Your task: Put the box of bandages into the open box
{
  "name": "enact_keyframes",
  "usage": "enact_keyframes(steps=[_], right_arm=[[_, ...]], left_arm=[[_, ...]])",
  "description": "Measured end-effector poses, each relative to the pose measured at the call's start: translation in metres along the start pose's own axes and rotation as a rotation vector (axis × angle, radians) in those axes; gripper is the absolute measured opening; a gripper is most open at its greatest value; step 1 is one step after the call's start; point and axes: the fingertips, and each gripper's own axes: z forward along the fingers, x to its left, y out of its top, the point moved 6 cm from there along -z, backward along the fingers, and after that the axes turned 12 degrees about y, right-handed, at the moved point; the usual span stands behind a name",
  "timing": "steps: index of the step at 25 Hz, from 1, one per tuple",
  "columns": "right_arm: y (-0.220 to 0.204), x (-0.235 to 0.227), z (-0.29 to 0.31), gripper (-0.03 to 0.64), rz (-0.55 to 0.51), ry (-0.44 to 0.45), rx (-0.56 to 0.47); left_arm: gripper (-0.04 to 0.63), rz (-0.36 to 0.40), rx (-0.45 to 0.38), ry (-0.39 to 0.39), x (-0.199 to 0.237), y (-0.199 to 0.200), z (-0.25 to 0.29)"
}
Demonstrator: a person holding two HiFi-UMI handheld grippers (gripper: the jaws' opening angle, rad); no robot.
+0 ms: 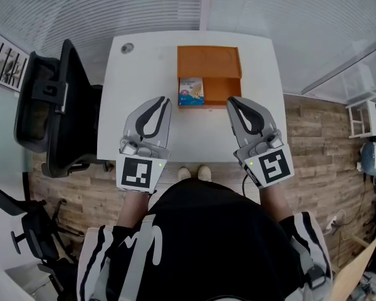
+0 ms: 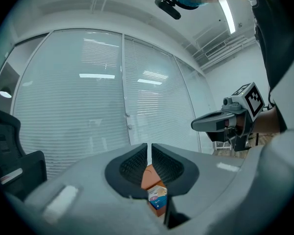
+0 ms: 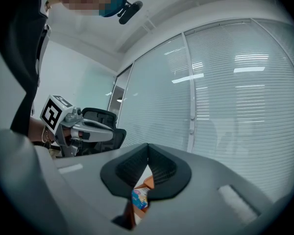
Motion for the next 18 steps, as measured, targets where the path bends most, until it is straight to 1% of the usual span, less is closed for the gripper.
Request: enact_keyframes(steps=[6, 10, 18], right_arm=[[0.0008, 0.0033, -0.0007, -0.005, 0.004, 0.013, 0.000], [0.0016, 0.0047, -0.0013, -0.005, 0.020, 0.018, -0.008], [0.0069, 0.0088, -0.0006, -0.005, 0.013, 0.025, -0.015]], left_arm=[[0.002, 0.000, 0.003, 0.007, 0.0012, -0.0004, -0.0025], [0.002, 0.001, -0.003, 0.000, 0.0009, 0.0019, -0.0038], [0.002, 0.013, -0.013, -0.012, -0.0008, 0.0062, -0.0077]])
